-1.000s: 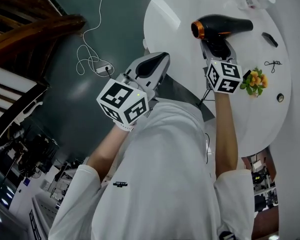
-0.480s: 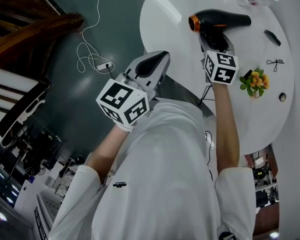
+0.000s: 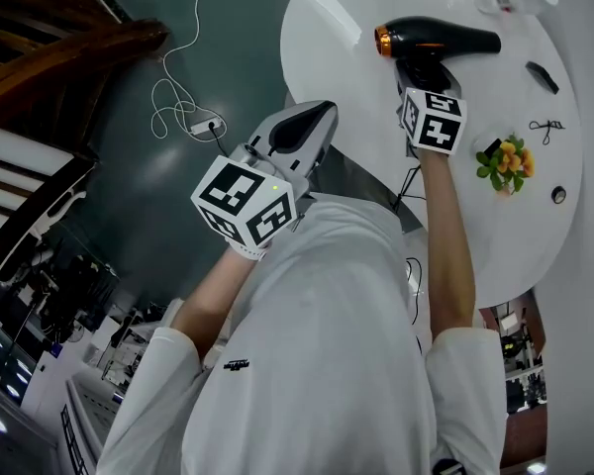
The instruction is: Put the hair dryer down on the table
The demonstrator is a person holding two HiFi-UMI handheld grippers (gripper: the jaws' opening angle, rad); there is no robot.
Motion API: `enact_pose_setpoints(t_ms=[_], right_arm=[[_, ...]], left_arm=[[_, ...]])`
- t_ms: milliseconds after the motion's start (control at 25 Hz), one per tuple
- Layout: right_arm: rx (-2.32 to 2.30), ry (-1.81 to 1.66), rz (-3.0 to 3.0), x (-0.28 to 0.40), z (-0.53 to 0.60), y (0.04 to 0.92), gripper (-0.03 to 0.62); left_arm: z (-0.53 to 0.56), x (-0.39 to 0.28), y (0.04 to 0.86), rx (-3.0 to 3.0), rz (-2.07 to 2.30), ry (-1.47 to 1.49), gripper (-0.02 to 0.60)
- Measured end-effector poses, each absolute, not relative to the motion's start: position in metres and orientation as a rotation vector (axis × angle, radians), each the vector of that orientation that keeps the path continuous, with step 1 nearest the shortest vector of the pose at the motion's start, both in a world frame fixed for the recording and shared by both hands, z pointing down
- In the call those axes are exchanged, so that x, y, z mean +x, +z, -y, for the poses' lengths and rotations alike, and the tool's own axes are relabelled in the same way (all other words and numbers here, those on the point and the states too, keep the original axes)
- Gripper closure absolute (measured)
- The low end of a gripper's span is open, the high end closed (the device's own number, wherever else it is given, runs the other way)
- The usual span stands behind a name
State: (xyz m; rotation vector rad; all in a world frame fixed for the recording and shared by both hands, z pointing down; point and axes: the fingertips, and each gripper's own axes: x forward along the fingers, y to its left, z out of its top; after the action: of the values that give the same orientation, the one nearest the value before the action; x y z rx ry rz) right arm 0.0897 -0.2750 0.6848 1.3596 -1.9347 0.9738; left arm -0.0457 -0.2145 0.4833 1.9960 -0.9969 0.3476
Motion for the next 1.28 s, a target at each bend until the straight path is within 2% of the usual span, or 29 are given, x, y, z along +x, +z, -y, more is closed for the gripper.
enact_pose_setpoints(t_ms=[200,440,1280], right_arm=[[1.338,0.989,1.946,0.087,0.273,0.685,0.307],[1.372,0.973,1.948,0.092,0.269,0.675,0.256],[1.414,0.843,2.086,0.094,0.231,0.599,0.256]], left_arm=[[0.208,-0.046,0.478,2.009,1.000,0.332,0.580],[0.197,-0.052,0.471,2.023,1.013,0.321,0.580],[0.165,-0.070,0.437,2.091,1.083,0.246,0.580]])
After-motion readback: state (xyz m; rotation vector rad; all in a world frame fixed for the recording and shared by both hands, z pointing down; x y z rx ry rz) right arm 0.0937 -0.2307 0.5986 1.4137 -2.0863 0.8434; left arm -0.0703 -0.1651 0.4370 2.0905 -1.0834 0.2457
